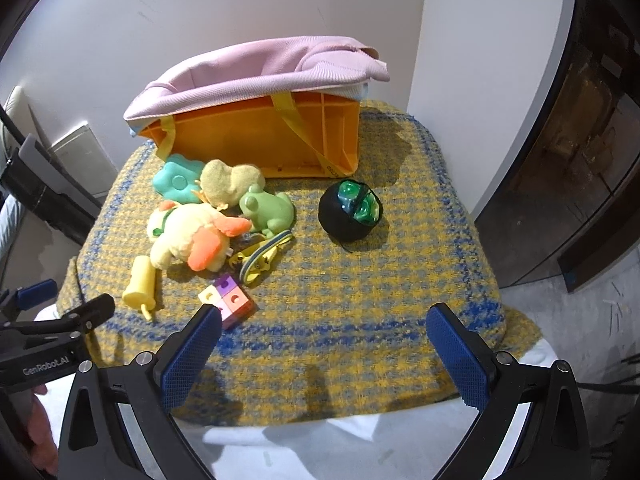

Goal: Organize objects
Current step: 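Grasp the yellow sippy cup with left tool while right tool grasps the block cube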

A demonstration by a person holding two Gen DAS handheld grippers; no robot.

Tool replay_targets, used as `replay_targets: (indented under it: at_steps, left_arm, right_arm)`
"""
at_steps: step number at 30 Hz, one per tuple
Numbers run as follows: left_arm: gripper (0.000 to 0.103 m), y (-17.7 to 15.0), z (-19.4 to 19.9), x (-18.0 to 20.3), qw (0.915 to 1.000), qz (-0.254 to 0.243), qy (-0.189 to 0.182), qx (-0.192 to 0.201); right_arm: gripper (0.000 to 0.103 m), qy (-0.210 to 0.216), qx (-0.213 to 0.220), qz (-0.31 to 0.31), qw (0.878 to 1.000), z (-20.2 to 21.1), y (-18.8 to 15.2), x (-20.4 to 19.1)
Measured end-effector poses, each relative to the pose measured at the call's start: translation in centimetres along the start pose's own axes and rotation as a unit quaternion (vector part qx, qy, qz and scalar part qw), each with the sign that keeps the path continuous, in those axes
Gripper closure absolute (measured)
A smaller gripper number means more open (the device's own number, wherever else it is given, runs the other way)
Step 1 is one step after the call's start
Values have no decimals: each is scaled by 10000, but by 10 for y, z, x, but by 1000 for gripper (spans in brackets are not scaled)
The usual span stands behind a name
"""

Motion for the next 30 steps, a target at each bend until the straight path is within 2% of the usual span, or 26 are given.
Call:
replay_targets:
  at_steps: [3,8,10,13,14,15,19,21,26,30]
  left_arm:
    - [1,-3,-15,1,9999,-135,-103,-34]
    - [1,-4,-41,0,9999,-81,-79,-60]
    - [5,-4,-49,-1,9999,-51,-78,-90]
    - [15,-6,-63,-1,9998,-60,-40,-186]
    - [24,-7,-67,-1,9997,-80,-46,-230]
    - [30,-7,-70,0,9996,-101,-43,-264]
    - [31,-8,-79,2,9994,-170,-15,-297]
    - [42,-9,-81,3,9994,-188,-31,-284]
    - [61,-11,-83,7,9994,-200,-126,-268]
    - [61,-11,-79,5,9996,-211,-125,-150]
  right_arm:
    - [1,-7,-1,35,10000,-10,-4,-2]
    - [1,-3,-72,79,9999,-27,-10,-6]
    - [1,-8,-98,88,9999,-33,-11,-7]
    - [1,-11,-128,105,9999,-41,-13,-10]
    - [1,-4,-145,120,9998,-43,-14,-10]
    - [1,2,-154,137,9998,-45,-15,-11]
    - [1,17,-175,194,9997,-50,-17,-16]
    - [1,33,-176,205,9996,-53,-18,-17]
    - [1,138,-168,232,9995,-58,-19,-24]
    - [1,291,-154,368,9988,-62,-20,-35]
Point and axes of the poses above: each gripper's, at about its wrist camera, not at the fingertips, and z roughly against the way its jaws point, x to its right, y to its top, the point moved 3 cm from there along -z, roughly the way its jaws point, and after that the axes turned 9 degrees about x, right-handed, at the moved point
